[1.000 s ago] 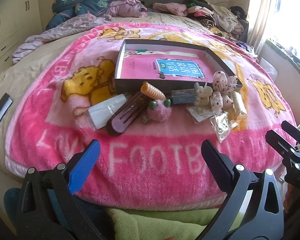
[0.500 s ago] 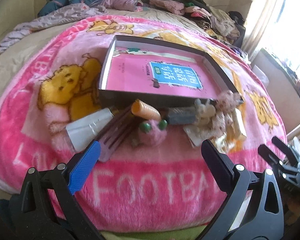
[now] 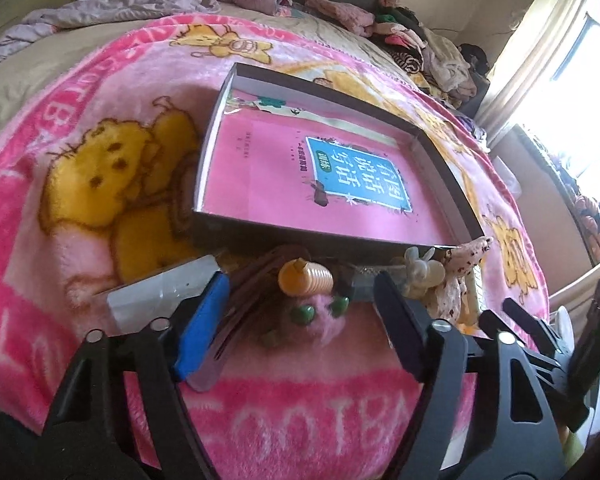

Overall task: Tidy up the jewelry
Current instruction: 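Grasp the orange coil hair tie with the left tool while the right tool grasps the white claw clip, then lower the orange coil into the box with the left tool while the right tool releases the white clip there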

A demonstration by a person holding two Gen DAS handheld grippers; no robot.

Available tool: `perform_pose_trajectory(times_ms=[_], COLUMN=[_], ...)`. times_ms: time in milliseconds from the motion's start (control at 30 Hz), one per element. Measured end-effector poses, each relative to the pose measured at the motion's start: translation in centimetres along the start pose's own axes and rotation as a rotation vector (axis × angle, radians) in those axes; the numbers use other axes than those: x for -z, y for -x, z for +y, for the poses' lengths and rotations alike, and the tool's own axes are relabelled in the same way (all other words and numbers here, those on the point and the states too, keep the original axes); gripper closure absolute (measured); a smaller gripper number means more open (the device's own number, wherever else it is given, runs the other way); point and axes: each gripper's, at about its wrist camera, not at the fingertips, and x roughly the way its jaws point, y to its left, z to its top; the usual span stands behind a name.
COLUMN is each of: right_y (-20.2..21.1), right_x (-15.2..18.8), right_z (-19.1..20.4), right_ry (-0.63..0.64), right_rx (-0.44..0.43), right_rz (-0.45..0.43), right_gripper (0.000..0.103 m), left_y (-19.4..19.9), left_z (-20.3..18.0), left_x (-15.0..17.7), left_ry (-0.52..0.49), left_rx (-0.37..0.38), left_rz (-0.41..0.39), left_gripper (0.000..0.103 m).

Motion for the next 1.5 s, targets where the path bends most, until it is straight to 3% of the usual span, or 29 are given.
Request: perform_pose_trajectory(times_ms=[167, 367, 400, 433, 567, 967, 1267, 1500], right_y=[-1.6, -3.1, -3.2, -3.3, -2.8, 0.2, 1.7, 0.7], right_x=[-0.4, -0.3, -0.1, -0.1, 0.0, -0.8, -3.8, -7.3], right_z=[-0.2, -1.2, -1.3, -1.5, -2.0, -5.3, -6.4, -4.8], right_ry=[-0.015, -0.066, -0.068, -0.070, -0.084, -0.135, -0.115, -0.049], right_rx=[-0.002, -0.022, -0.028, -0.037, -0.060, -0.022, -0.002, -0.022], right_rz=[0.025, 0.075, 0.077, 0.083, 0.074, 0.004, -0.068, -0.095], right_gripper=[0.028, 0.061, 0.073, 0.077, 0.077, 0.077, 0.077, 0.077], left_y=[-0.7, -1.2, -1.2, -1.2, -0.7, 2.6, 2.9, 1.5], left_z=[0.0, -0.6, -0.8, -0.9, -1.8, -4.9, -4.9, -3.1], left_x=[-0.7, -0.9, -0.9, -0.9, -1.0, -4.0, -6.9, -8.7], left_ry=[-0.002, -0.034, -0.040, -0.047, -0.081, -0.135, -0.128, -0.076], left_rx=[0.027, 0.042, 0.042, 0.046, 0.046, 0.108, 0.104, 0.117], left_rz=[0.003, 0.013, 0.012, 0.010, 0.000, -0.073, -0.120, -0.118], left_gripper=[0.061, 0.090, 0.092, 0.092, 0.092, 0.092, 0.092, 0.092])
